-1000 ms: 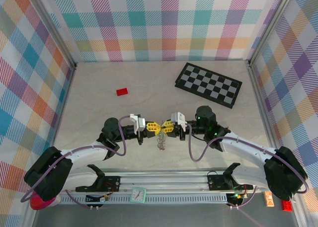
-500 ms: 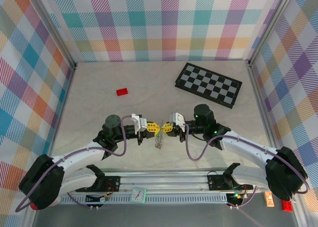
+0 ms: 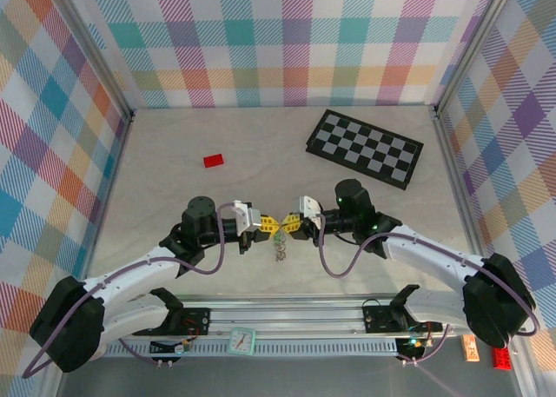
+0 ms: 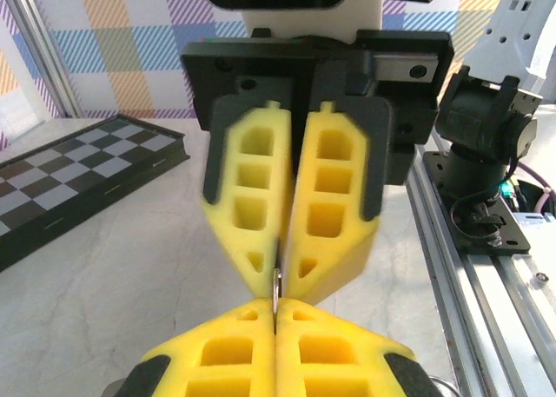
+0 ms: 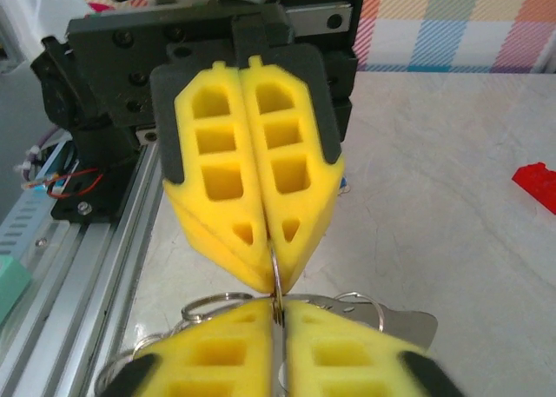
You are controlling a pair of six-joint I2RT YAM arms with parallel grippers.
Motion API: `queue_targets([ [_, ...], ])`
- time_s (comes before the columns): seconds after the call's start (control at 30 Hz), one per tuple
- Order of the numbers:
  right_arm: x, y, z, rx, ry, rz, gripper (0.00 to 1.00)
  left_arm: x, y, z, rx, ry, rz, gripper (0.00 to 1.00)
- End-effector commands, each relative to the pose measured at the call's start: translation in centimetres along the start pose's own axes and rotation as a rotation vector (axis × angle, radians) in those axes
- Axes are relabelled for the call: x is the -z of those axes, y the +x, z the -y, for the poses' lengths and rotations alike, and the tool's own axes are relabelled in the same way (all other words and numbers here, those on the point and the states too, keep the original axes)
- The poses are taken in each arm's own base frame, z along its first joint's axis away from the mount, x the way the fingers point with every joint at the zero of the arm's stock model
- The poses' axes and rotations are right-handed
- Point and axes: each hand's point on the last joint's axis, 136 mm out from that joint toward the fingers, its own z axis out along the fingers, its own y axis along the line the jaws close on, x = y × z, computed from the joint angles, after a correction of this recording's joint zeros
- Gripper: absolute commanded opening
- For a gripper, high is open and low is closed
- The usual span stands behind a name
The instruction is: Put the keys on the keyring
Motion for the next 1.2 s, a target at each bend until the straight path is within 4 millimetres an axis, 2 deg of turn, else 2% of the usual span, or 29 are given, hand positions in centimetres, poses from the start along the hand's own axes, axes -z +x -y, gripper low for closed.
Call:
queue_targets([
  [0.0, 0.6, -1.9, 1.2, 0.045, 0.082, 0.026, 0.27, 0.1, -0.7, -1.2, -0.017, -0.06, -0.025, 0.0],
  [0.27, 2.9, 0.2, 4.4, -0.112, 0.352, -0.055, 0.37, 2.0, -1.9, -4.2, -0.015, -0.268, -0.093, 0.0],
  [0.37, 3.5, 0.0, 5.0, -0.201, 0.402, -0.048, 0.45, 2.9, -2.4, -5.4, -0.004, -0.354, -0.114, 0.0],
  [0.6, 3.1, -1.7, 6.1, -0.326, 0.418, 0.022, 0.51, 5.6, -3.7, -8.5, 0.004, -0.557, -0.147, 0.0],
  [0.7, 2.1, -1.2, 6.9, -0.425, 0.407, -0.007, 0.49, 7.2, -3.6, -9.7, 0.02, -0.633, -0.187, 0.0],
  [0.83, -0.1, 0.8, 8.9, -0.605, 0.422, -0.141, 0.4, 10.0, -3.2, -11.6, 0.064, -0.75, -0.238, 0.0],
  [0.93, -3.0, 1.2, 9.2, -0.684, 0.325, -0.229, 0.35, 12.5, -2.8, -13.0, 0.114, -0.845, -0.251, 0.0],
  [1.17, -11.2, 1.7, 7.8, -0.64, 0.209, -0.332, 0.37, 19.4, -3.1, -15.9, 0.19, -1.12, -0.23, 0.0],
])
